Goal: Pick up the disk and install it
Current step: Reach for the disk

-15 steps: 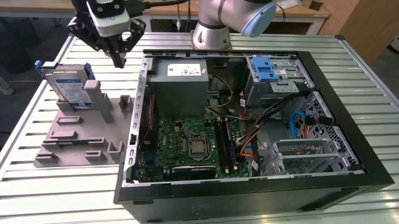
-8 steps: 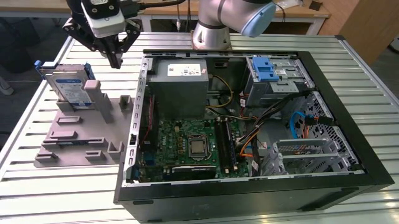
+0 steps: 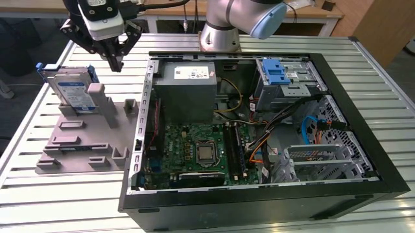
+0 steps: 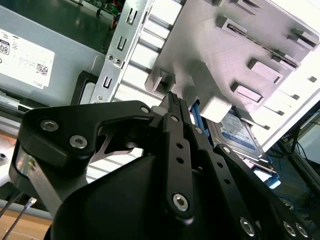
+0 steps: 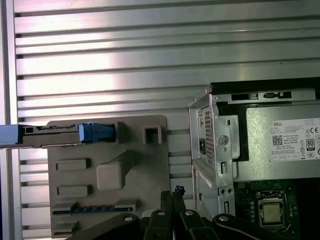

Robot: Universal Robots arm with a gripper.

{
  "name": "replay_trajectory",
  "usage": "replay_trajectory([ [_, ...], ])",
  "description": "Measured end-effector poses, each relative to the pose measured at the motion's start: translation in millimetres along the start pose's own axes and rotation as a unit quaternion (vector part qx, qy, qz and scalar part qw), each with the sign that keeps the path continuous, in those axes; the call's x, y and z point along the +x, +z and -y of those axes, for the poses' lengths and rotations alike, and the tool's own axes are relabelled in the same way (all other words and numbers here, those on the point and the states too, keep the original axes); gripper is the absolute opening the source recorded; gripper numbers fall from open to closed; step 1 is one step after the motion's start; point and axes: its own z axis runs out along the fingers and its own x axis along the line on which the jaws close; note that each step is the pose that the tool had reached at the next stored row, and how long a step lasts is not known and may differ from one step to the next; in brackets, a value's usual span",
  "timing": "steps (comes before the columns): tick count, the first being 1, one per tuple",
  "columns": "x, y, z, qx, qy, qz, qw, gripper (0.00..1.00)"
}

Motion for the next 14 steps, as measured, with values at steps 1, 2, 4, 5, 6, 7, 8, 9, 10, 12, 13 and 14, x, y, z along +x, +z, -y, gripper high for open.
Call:
replay_trajectory([
  [1, 0.8, 0.2, 0.1, 0.0000, 0.000, -0.0002, 1.0000, 0.15],
  [2, 1.7, 0.3, 0.1, 0.0000, 0.000, -0.0005, 1.0000, 0.15],
  [4, 3.4, 0.7, 0.3, 0.0001, 0.000, -0.0009, 1.0000, 0.15],
  [5, 4.3, 0.9, 0.4, 0.0001, 0.000, -0.0011, 1.0000, 0.15],
  [6, 5.2, 1.0, 0.4, 0.0001, 0.000, -0.0013, 1.0000, 0.15],
  [7, 6.0, 1.2, 0.5, 0.0001, 0.000, -0.0015, 1.0000, 0.15],
  [8, 6.9, 1.4, 0.6, 0.0001, 0.000, -0.0017, 1.0000, 0.15],
  [9, 7.8, 1.6, 0.6, 0.0002, 0.000, -0.0020, 1.0000, 0.15],
  [10, 8.6, 1.8, 0.7, 0.0002, 0.000, -0.0021, 1.0000, 0.15],
  [12, 10.3, 2.1, 0.9, 0.0002, 0.000, -0.0026, 1.0000, 0.15],
  [13, 11.1, 2.3, 0.9, 0.0002, 0.000, -0.0027, 1.0000, 0.15],
  [14, 12.0, 2.5, 1.0, 0.0002, 0.000, -0.0029, 1.0000, 0.15],
])
